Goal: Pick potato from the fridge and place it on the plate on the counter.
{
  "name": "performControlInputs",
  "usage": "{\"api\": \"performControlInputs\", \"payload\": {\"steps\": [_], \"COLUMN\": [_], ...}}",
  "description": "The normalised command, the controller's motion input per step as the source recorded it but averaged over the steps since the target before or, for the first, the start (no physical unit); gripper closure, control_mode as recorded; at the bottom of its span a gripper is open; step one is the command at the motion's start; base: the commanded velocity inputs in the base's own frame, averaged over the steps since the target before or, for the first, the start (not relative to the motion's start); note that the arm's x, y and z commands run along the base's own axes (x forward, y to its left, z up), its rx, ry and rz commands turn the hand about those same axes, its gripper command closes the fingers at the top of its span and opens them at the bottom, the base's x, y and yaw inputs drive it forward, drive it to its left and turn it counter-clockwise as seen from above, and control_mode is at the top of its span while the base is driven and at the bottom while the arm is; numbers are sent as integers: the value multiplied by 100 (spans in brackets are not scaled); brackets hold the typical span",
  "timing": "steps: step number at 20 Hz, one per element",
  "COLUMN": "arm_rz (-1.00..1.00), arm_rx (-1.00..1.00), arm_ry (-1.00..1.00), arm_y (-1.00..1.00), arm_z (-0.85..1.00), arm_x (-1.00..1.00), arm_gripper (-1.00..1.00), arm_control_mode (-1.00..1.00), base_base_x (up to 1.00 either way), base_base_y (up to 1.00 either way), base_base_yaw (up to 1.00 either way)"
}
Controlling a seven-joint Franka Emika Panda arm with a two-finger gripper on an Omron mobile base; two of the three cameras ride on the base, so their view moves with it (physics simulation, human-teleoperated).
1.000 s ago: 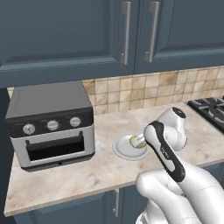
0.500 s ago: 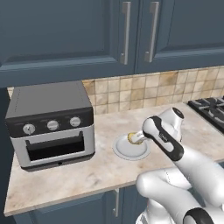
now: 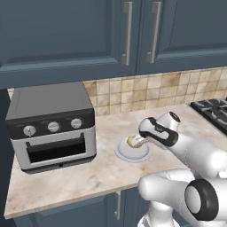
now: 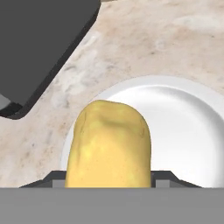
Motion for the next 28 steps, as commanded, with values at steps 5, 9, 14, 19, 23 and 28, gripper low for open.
{"api": "performControlInputs", "payload": {"steps": [5, 9, 14, 19, 23, 28], "arm_rz": [0, 0, 0, 0, 0, 0], "arm_rx": [-5, -5, -1, -1, -4, 0], "arm_ry": [0, 0, 0, 0, 0, 0], "arm_y": [16, 17, 5, 0, 5, 0], "arm_z": [-25, -17, -10, -22, -30, -7], "arm_x": [4, 0, 0, 6, 11, 2], "arm_gripper": [100, 100, 100, 100, 100, -100], "arm_control_mode": [-100, -100, -100, -100, -100, -100], "base_base_x": [0, 0, 0, 0, 0, 0], "base_base_y": [0, 0, 0, 0, 0, 0], "base_base_yaw": [0, 0, 0, 0, 0, 0]}}
